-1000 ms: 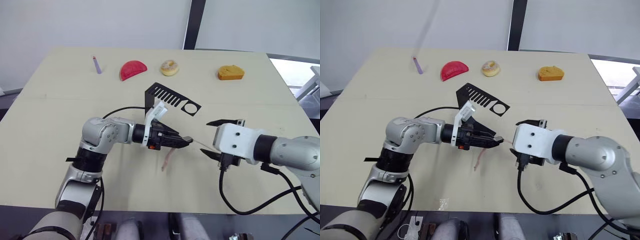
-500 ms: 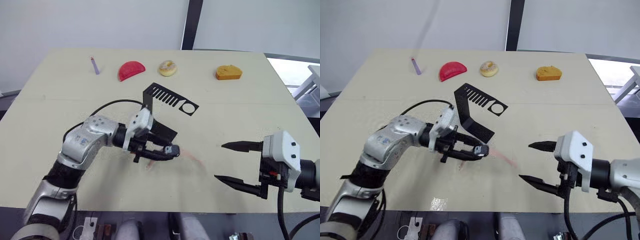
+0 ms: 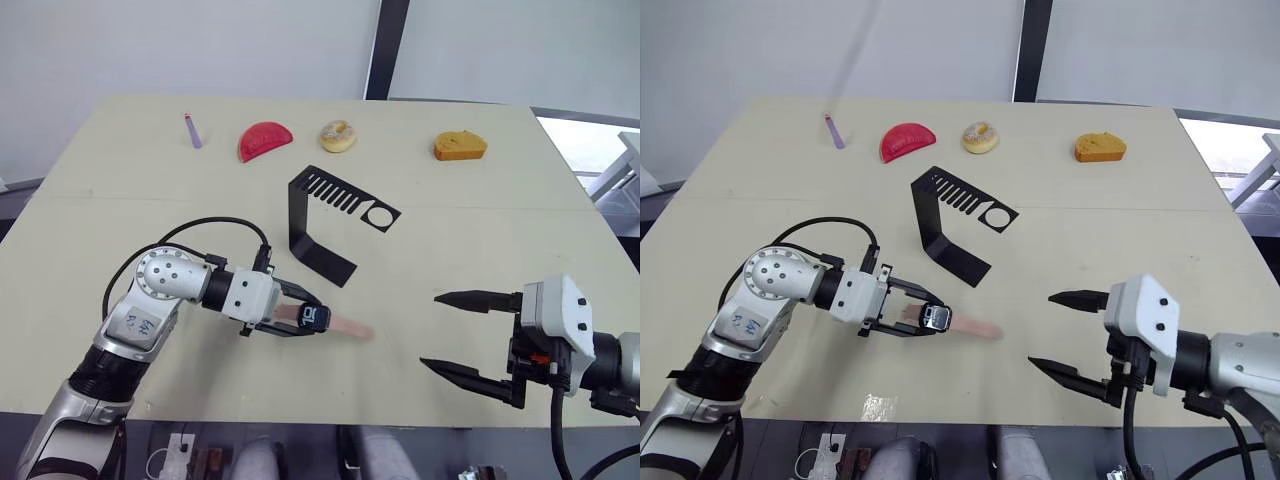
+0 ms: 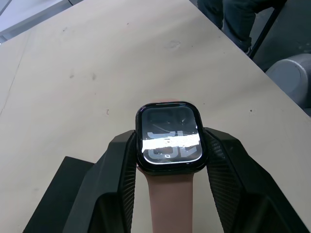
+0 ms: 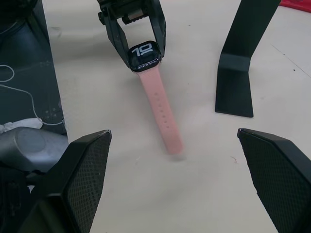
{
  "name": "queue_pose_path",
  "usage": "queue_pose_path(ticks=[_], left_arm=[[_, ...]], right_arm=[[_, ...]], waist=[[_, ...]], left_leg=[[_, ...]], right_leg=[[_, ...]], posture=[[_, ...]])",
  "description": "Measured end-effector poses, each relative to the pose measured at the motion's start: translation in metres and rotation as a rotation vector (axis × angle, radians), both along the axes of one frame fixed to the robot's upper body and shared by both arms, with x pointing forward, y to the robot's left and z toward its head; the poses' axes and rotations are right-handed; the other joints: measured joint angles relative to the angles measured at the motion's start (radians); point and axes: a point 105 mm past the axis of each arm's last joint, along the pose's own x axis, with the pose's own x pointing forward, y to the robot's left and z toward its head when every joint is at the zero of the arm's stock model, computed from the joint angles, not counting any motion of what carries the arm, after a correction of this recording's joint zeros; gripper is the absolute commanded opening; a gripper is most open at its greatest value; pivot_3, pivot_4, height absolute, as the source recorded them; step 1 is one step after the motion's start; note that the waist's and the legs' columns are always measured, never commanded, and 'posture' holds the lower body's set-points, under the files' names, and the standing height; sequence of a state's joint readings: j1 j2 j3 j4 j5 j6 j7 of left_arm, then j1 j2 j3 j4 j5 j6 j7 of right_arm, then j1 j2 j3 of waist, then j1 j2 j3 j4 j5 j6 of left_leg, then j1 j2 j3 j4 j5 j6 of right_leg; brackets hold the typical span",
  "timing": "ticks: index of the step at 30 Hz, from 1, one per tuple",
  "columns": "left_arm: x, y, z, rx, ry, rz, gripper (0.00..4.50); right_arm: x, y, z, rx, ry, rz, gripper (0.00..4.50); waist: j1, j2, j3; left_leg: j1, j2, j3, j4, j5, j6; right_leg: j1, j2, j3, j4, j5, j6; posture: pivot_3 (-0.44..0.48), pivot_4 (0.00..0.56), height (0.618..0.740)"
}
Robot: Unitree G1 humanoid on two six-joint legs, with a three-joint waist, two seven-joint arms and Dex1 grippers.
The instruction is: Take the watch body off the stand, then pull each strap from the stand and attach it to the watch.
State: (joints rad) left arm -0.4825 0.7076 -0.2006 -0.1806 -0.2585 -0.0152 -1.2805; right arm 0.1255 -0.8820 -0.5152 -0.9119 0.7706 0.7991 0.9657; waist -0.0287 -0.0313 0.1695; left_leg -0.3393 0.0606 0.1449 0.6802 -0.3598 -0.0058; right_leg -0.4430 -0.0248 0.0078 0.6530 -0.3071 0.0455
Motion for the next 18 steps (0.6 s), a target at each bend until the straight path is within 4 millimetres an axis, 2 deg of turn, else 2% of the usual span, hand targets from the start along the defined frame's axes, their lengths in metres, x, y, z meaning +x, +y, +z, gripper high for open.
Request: queue_pose_path(ticks=[8,11,15,18], left_arm=[[-0.005,0.008,-0.002,0.005,0.116,0.065,1.6],[-0.007,0.015,-0.016,0.072,0.189,0.103,1.6],[-0.012,0.012,-0.045,0.152,0.244,0.113,1.6],[-0.01,0.008,-0.053,0.182,0.216,0.116,1.6]], right_arm=[[0.002,0.006,0.002,0.008,-0.021,0.025,4.41],[0.002,0.009,-0.004,0.013,0.002,0.034,4.41],[0.002,0.01,-0.014,0.002,0.024,0.039,4.41],[0.004,0.008,-0.02,-0.022,0.033,0.031,4.41]], waist=[[0.0,0.0,0.0],[0.0,0.0,0.0],[0.001,0.0,0.0],[0.002,0.0,0.0]], left_leg=[[0.0,0.0,0.0,0.0,0.0,0.0],[0.001,0.0,0.0,0.0,0.0,0.0],[0.0,0.0,0.0,0.0,0.0,0.0],[0.0,0.0,0.0,0.0,0.0,0.0]], right_leg=[[0.0,0.0,0.0,0.0,0.0,0.0],[0.0,0.0,0.0,0.0,0.0,0.0],[0.0,0.0,0.0,0.0,0.0,0.0],[0.0,0.0,0.0,0.0,0.0,0.0]], posture=[[0.0,0.15,0.737],[0.0,0.15,0.737],[0.0,0.15,0.737],[0.0,0.15,0.737]])
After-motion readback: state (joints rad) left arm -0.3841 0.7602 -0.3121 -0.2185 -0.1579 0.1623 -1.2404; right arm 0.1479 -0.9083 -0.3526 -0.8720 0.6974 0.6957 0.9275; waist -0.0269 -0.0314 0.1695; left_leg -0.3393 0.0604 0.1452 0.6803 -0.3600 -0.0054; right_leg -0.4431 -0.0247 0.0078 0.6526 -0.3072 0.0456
